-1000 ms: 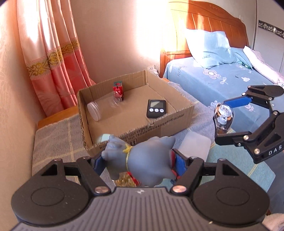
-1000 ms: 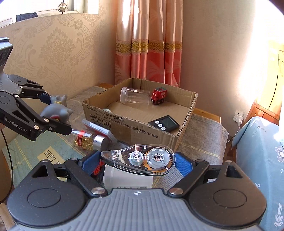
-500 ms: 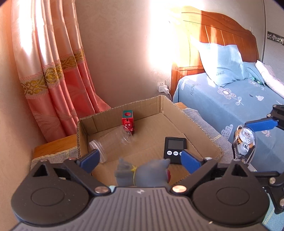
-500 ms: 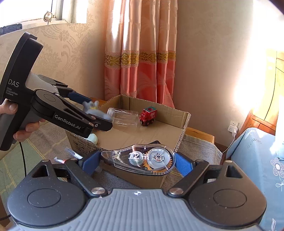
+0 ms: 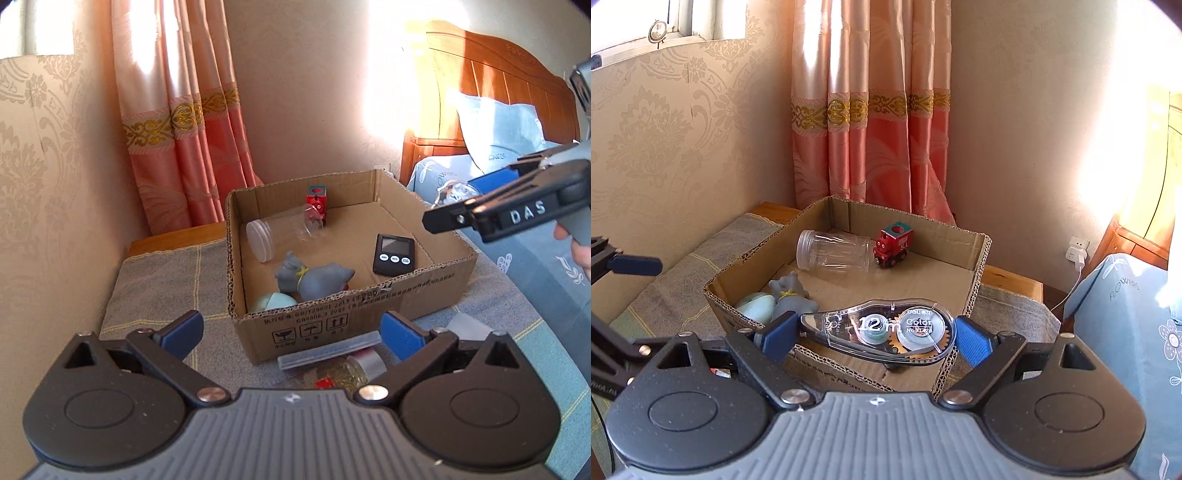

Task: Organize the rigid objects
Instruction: 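Carry the toy animal and tape dispenser into the box and open both tools, then move the left tool to the red-wheeled block while the right tool approaches the white bottle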

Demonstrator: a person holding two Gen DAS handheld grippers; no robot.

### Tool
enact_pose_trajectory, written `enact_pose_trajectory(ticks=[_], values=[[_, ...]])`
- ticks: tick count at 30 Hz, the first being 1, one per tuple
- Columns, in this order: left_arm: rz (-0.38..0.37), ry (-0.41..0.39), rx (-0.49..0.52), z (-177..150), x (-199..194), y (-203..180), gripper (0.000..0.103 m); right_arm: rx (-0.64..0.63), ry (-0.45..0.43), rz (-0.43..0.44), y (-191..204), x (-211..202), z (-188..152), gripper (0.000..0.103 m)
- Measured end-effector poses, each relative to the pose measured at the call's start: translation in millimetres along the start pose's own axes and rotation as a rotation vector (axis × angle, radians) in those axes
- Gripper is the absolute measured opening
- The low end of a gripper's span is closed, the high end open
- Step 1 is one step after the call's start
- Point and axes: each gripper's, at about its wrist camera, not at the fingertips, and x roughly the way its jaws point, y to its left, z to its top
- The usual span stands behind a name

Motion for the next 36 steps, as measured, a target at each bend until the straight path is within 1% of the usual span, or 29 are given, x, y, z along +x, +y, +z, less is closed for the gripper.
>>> enact_pose_trajectory(ticks=[3,8,11,15,17,19,20,21,25,29,32,36], values=[[0.024,-0.018,-0.023,-10,-11,1,0.102,0.014,0.016,-0.014,-5,16,14,0.093],[0.001,-0.046,-0.027,-18,-19,5,0.102,0.045,0.065,-0.034,-14,52,36,0.093],[0.018,-0.035,-0.019,-18,-18,5,0.102,0.070,0.095,-0.042,-19,75,47,0.093],[0.013,-0.008,-0.012,-22,-17,7,0.102,0.084,0.127,-0.072,-22,101,56,0.093],[0.016,-0.003,-0.011,-23,-16,8,0.102,0.088,0.152,-0.072,-24,113,59,0.096],[0.020,-0.001,-0.017,-24,-17,11,0.102,0.100,0.156,-0.109,-25,121,61,0.103],[0.021,0.000,-0.020,-24,-17,12,0.102,0.102,0.166,-0.108,-25,122,62,0.103],[0.023,0.000,-0.024,-25,-18,14,0.102,0.104,0.175,-0.099,-25,123,61,0.103],[0.033,0.013,-0.040,-26,-18,17,0.102,0.085,0.159,-0.100,-18,109,57,0.103],[0.034,0.022,-0.040,-27,-22,16,0.102,0.091,0.133,-0.105,-12,86,54,0.103],[0.051,0.048,-0.041,-28,-23,14,0.102,0.096,0.116,-0.105,-9,67,49,0.103],[0.069,0.069,-0.047,-30,-26,13,0.102,0.115,0.106,-0.136,-4,40,31,0.103]])
